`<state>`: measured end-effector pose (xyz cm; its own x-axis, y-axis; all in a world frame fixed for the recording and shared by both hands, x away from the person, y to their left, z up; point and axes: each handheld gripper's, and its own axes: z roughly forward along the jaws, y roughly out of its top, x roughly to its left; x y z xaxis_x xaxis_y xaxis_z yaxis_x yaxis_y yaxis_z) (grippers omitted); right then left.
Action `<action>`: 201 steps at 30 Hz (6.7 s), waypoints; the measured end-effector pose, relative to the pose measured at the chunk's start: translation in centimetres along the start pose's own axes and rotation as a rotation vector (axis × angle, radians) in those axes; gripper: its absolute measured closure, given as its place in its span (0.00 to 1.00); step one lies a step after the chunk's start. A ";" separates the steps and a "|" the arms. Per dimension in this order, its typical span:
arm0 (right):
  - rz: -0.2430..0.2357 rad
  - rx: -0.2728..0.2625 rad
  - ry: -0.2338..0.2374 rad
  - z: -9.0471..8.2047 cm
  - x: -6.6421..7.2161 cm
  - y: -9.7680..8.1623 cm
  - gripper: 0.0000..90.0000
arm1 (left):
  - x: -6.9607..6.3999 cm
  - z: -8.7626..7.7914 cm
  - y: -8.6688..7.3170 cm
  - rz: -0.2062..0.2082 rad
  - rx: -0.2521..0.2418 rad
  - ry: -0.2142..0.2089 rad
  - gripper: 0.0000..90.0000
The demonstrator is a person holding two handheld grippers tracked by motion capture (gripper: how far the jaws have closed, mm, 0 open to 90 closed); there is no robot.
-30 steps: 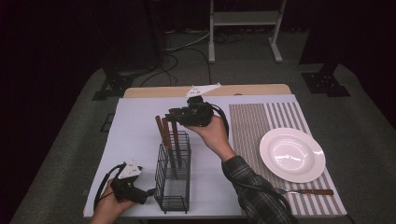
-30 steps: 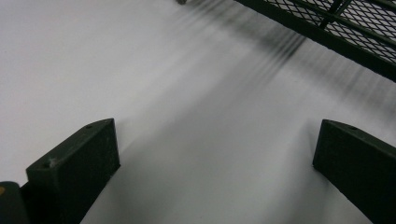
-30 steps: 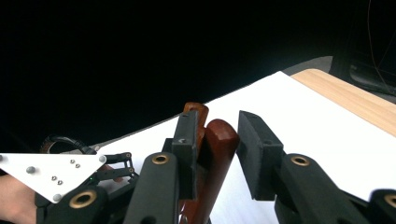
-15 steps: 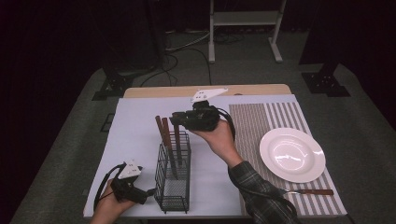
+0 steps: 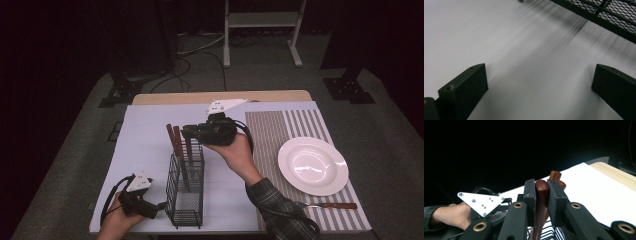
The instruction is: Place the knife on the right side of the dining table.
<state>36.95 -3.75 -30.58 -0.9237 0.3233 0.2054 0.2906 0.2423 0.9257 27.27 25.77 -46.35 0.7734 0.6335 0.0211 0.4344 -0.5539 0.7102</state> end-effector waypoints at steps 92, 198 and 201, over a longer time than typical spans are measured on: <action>-0.052 -0.201 -0.264 -14.5 -0.1 5.1 0.89 | 0.0 0.0 0.0 0.001 0.002 0.000 0.00; 0.232 -0.200 -0.688 -20.8 -14.2 -8.1 0.85 | 0.0 0.0 0.0 0.002 0.000 0.001 0.00; 0.231 -0.197 -0.692 -20.9 -14.2 -8.2 0.85 | 0.0 0.0 0.0 0.003 0.000 0.001 0.00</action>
<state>42.48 -29.43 -34.45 -0.4583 0.8624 0.2150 0.3482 -0.0484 0.9362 27.30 25.80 -46.36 0.7742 0.6325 0.0235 0.4325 -0.5557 0.7100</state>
